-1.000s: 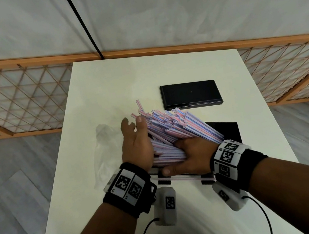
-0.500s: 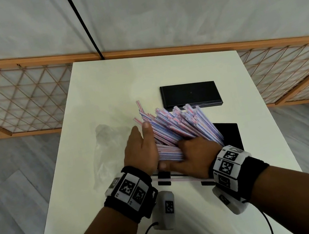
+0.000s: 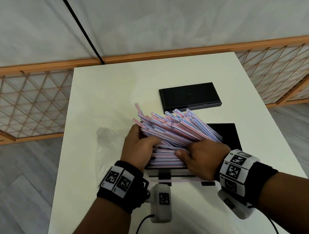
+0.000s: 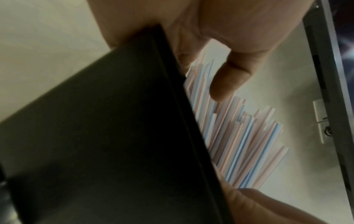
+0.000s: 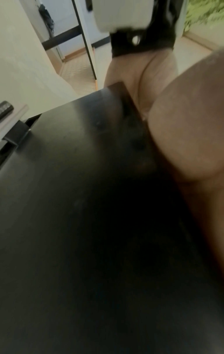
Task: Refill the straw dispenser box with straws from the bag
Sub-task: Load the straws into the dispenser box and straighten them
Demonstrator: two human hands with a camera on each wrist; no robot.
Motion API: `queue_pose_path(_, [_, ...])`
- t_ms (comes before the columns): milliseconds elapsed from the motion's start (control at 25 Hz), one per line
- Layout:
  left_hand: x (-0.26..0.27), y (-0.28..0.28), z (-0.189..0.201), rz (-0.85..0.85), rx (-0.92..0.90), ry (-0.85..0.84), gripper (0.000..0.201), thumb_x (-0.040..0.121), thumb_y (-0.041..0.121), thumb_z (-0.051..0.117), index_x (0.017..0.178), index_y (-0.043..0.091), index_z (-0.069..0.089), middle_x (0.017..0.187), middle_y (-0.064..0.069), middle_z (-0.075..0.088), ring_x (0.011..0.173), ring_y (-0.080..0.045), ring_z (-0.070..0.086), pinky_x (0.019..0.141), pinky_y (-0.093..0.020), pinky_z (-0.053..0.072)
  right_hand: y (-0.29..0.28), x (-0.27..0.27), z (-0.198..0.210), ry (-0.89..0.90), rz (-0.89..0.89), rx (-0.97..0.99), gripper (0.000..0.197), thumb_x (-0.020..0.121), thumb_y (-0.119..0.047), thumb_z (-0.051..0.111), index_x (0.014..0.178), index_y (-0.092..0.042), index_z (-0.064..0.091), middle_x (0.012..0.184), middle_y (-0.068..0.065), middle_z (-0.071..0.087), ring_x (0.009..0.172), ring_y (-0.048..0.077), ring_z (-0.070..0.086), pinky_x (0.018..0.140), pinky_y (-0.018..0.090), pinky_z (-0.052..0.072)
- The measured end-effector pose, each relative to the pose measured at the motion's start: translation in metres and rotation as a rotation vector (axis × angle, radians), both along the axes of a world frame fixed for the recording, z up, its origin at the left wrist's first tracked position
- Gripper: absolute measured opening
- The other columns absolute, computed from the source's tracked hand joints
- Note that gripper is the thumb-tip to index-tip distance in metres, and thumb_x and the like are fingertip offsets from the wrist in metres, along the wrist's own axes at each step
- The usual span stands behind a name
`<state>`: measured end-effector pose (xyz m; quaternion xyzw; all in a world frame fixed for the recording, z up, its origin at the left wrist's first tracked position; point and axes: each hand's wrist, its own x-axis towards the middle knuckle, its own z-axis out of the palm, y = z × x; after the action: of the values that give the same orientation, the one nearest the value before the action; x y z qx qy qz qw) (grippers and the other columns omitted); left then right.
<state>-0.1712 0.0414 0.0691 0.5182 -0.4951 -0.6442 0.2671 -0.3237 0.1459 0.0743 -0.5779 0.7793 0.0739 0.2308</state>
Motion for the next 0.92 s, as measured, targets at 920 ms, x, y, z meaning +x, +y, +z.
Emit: queue_pose_path(920, [-0.02,-0.02,0.031,0.225,-0.014,0.275,0.033,0.1,0.008,0.05,0.07,0.01,0.063,0.054,0.002,0.055,0.062,-0.022,0.058,0.073,-0.034,0.047,0.029,-0.014,0.031,-0.234,-0.17,-0.623,0.067,0.074,-0.049,0.071,0.128,-0.017,0.048,0.119,-0.006,0.048,0.107,0.014,0.049,0.093,0.025,0.041])
